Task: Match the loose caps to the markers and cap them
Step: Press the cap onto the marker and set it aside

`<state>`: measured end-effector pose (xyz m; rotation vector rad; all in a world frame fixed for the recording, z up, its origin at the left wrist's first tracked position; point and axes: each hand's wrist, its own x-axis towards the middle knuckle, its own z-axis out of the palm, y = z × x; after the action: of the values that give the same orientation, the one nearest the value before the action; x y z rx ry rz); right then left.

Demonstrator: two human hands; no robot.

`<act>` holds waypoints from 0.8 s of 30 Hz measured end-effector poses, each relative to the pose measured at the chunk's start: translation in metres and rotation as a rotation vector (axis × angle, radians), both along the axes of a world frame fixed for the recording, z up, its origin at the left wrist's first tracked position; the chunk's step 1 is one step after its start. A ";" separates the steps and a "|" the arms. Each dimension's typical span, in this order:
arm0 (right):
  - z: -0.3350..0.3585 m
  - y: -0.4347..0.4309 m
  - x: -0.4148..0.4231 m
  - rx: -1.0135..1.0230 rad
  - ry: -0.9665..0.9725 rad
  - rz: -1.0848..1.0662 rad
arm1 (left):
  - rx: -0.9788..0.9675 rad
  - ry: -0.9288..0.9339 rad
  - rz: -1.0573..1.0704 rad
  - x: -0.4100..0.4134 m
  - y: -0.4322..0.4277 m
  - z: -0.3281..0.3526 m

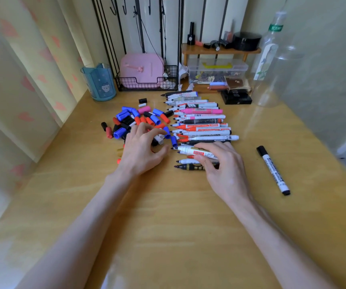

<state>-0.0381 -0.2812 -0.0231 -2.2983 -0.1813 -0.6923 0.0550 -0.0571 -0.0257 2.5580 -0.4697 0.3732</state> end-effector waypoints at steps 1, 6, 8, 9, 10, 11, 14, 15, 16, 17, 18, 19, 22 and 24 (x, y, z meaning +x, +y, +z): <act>0.000 -0.001 0.000 0.005 0.004 -0.006 | 0.013 -0.004 -0.013 0.003 -0.005 0.000; -0.001 -0.003 0.002 0.018 0.011 -0.024 | 0.070 -0.028 -0.051 0.011 -0.013 -0.001; 0.000 -0.003 0.003 0.022 0.015 -0.031 | 0.072 -0.041 -0.045 0.011 -0.012 0.000; 0.000 -0.004 0.003 0.023 0.018 -0.033 | 0.069 -0.052 -0.040 0.010 -0.011 0.000; 0.000 -0.004 0.003 0.023 0.020 -0.035 | 0.061 -0.065 -0.034 0.009 -0.011 0.000; 0.000 -0.004 0.003 0.024 0.022 -0.036 | 0.050 -0.078 -0.028 0.009 -0.011 0.001; 0.000 -0.004 0.003 0.022 0.023 -0.036 | 0.016 -0.096 -0.039 0.007 -0.011 0.001; 0.000 -0.004 0.003 0.022 0.027 -0.036 | 0.023 -0.102 -0.059 0.007 -0.012 0.001; 0.000 -0.004 0.003 0.021 0.031 -0.037 | 0.038 -0.111 -0.085 0.008 -0.012 0.000; 0.000 -0.005 0.003 0.020 0.034 -0.038 | 0.054 -0.118 -0.109 0.009 -0.012 -0.001; 0.000 -0.005 0.003 0.019 0.036 -0.041 | 0.066 -0.123 -0.123 0.010 -0.011 -0.002; 0.000 -0.005 0.003 0.019 0.039 -0.043 | 0.074 -0.127 -0.125 0.010 -0.011 -0.003; -0.001 -0.006 0.003 0.021 0.037 -0.043 | 0.081 -0.137 -0.102 0.013 -0.008 -0.001; -0.001 -0.006 0.004 0.020 0.037 -0.044 | 0.082 -0.135 -0.099 0.015 -0.007 0.002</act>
<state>-0.0344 -0.2871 -0.0239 -2.3001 -0.1064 -0.6700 0.0699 -0.0639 -0.0236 2.5865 -0.6717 0.5022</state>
